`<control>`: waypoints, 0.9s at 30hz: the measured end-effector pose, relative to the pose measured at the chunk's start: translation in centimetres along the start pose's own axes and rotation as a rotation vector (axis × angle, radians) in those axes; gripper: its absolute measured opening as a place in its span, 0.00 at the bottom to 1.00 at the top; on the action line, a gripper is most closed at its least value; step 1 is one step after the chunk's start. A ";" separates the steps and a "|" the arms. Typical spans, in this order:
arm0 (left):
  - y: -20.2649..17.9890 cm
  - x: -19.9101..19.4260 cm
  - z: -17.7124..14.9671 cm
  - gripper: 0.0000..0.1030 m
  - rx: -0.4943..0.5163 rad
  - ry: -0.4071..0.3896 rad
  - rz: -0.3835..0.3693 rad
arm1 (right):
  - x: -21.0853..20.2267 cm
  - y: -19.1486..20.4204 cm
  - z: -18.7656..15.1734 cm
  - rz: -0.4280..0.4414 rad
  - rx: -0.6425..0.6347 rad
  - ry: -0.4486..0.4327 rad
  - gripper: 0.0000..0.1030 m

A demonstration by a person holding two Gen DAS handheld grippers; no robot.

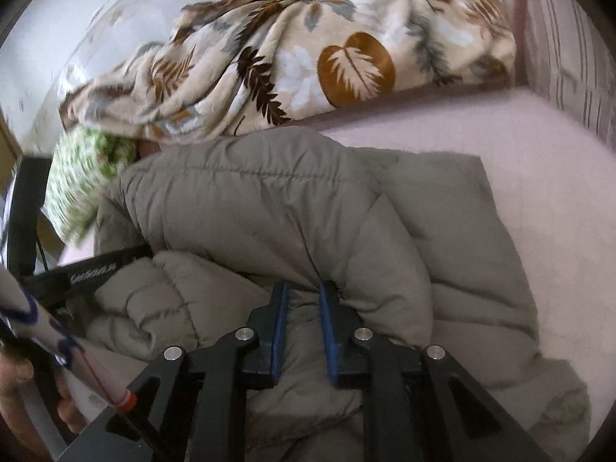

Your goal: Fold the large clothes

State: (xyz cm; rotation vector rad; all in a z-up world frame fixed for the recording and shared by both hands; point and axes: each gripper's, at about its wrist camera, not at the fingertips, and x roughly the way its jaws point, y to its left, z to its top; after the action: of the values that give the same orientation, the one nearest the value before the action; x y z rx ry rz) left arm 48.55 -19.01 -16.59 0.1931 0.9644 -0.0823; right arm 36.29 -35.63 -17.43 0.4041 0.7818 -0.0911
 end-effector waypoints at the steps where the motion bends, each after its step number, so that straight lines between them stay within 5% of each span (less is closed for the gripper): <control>1: 0.1 -0.4 0.3 0.75 0.000 0.012 -0.005 | 0.0 0.3 0.0 -0.015 -0.021 -0.001 0.16; 7: 3.4 -6.8 -0.5 0.73 -0.109 -0.042 -0.148 | -3.9 0.6 1.2 -0.008 -0.018 -0.066 0.17; 11: 4.2 -7.8 -3.1 0.73 -0.075 -0.060 -0.118 | -5.7 1.5 1.2 0.035 -0.030 -0.096 0.17; 18: 2.2 -5.6 -4.9 0.80 0.040 -0.088 0.028 | -1.2 3.3 -1.6 0.044 -0.128 0.040 0.19; 27: 7.9 -12.6 -5.5 0.80 -0.049 -0.148 -0.021 | -3.1 3.8 0.3 0.058 -0.167 0.006 0.20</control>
State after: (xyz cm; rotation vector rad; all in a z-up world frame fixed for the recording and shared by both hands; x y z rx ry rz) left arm 38.15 -10.34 -8.29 0.1297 0.8199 -0.0904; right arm 35.16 -32.45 -13.79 0.2683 0.7765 0.0298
